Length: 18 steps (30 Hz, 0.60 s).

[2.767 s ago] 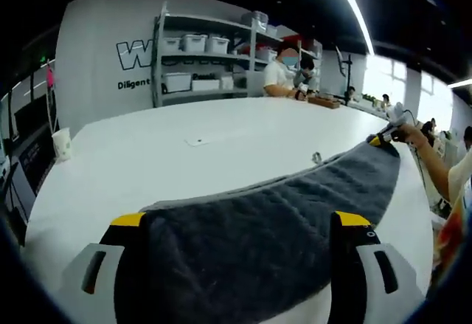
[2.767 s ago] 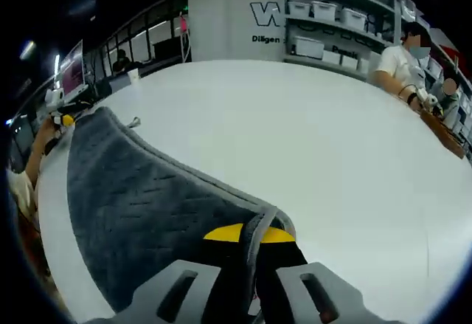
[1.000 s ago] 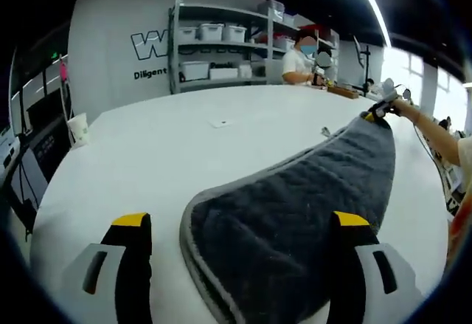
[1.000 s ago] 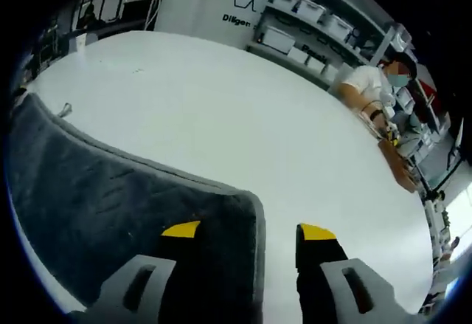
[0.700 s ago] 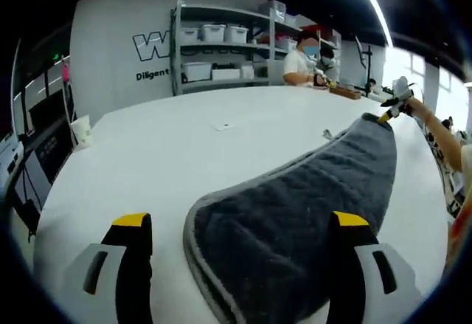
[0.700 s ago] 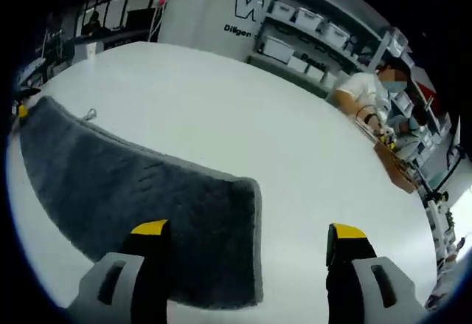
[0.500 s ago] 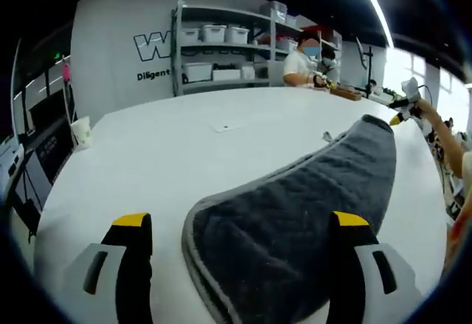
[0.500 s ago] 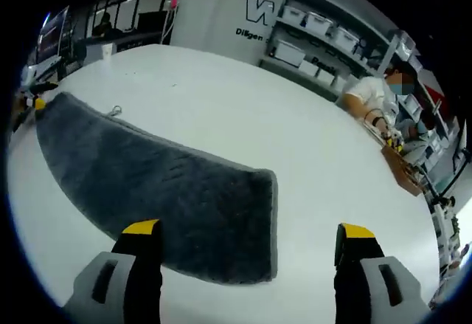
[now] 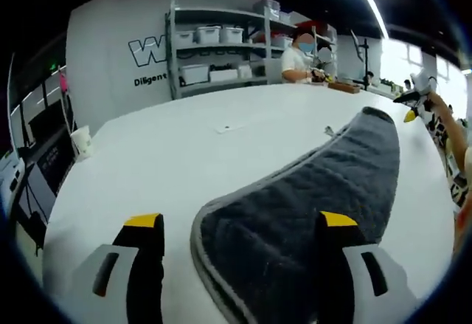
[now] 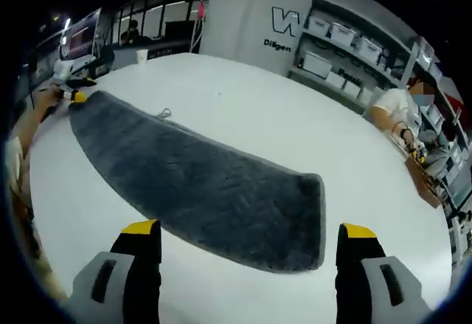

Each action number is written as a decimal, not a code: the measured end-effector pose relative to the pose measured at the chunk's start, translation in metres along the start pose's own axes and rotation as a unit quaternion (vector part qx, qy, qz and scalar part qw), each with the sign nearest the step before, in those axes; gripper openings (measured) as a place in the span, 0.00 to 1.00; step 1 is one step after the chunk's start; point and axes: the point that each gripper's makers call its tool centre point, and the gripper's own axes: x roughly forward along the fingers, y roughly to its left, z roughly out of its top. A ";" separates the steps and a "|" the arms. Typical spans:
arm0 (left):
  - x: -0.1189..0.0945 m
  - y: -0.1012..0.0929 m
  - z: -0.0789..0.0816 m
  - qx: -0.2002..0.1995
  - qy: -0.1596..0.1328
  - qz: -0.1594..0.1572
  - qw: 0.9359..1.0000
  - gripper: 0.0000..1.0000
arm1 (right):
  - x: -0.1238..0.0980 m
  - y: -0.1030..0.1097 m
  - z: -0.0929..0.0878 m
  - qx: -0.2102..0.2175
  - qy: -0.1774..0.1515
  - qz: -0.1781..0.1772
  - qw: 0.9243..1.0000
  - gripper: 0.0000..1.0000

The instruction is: Open the folded towel by lifting each exposed corner and separating the folded layers until the towel lies flat within the target outline without major curled edges

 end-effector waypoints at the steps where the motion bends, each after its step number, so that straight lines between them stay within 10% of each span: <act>1: 0.001 0.003 -0.001 0.000 0.001 0.003 1.000 0.67 | 0.000 0.002 0.000 -0.003 -0.001 0.002 1.000 0.99; 18: 0.011 0.025 -0.016 0.002 -0.001 0.031 1.000 0.09 | -0.005 0.012 -0.009 -0.008 0.000 0.017 1.000 0.95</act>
